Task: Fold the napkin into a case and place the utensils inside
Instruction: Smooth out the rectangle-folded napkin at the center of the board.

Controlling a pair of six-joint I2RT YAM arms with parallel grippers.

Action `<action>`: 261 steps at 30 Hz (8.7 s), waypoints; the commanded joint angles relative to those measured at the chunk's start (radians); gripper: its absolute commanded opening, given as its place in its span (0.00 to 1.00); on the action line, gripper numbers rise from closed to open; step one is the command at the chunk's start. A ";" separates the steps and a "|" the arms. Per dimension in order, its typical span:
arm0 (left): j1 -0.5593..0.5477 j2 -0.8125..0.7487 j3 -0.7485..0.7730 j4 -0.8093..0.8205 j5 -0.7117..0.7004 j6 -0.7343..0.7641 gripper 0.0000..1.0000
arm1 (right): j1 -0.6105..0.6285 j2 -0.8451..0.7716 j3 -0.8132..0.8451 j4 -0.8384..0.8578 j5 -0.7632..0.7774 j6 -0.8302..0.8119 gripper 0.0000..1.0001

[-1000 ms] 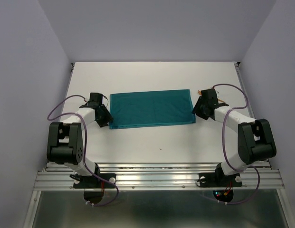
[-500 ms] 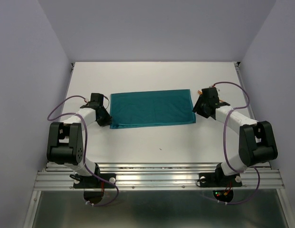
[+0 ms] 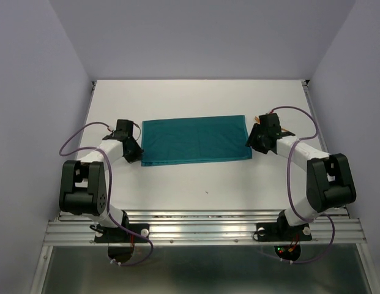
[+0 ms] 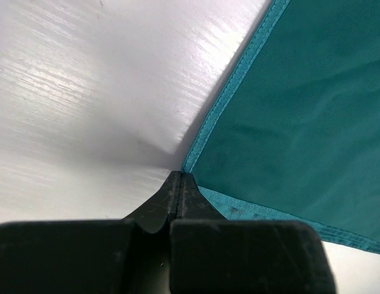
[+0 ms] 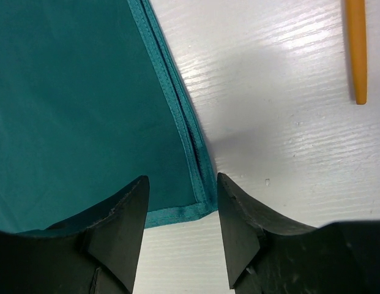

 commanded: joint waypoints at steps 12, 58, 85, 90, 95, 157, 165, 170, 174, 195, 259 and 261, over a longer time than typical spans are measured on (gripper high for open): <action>-0.015 -0.075 0.090 -0.052 -0.025 0.020 0.00 | 0.000 0.036 -0.002 0.007 -0.074 -0.022 0.36; -0.056 -0.049 0.157 -0.073 -0.035 0.026 0.00 | 0.000 0.006 -0.006 0.001 -0.041 -0.033 0.01; -0.061 -0.161 0.038 -0.064 0.073 0.031 0.00 | 0.000 -0.088 -0.013 -0.036 0.074 -0.016 0.01; -0.061 -0.125 0.013 -0.042 0.078 0.029 0.00 | 0.000 -0.074 -0.039 -0.016 0.045 -0.004 0.01; -0.062 -0.101 0.011 -0.022 0.080 0.029 0.00 | 0.000 -0.070 -0.052 -0.001 0.019 0.007 0.01; -0.113 0.204 0.335 0.037 0.110 0.046 0.31 | 0.000 0.079 0.053 0.007 -0.082 -0.031 0.07; -0.113 0.296 0.288 0.030 0.063 0.019 0.32 | 0.000 0.130 0.005 0.013 -0.087 -0.031 0.07; -0.113 0.276 0.167 0.056 0.051 -0.018 0.32 | 0.000 0.110 -0.044 0.025 -0.133 -0.011 0.07; -0.113 0.235 0.087 0.056 0.029 -0.024 0.32 | 0.000 0.069 -0.094 0.016 -0.159 0.018 0.07; -0.219 0.173 0.376 0.002 0.072 -0.004 0.36 | 0.065 0.104 0.218 0.002 -0.171 0.024 0.11; -0.234 0.609 0.705 0.088 0.236 0.072 0.35 | 0.153 0.604 0.618 0.080 -0.325 0.144 0.08; -0.234 0.610 0.703 0.088 0.235 0.077 0.35 | 0.135 0.586 0.596 0.084 -0.317 0.139 0.08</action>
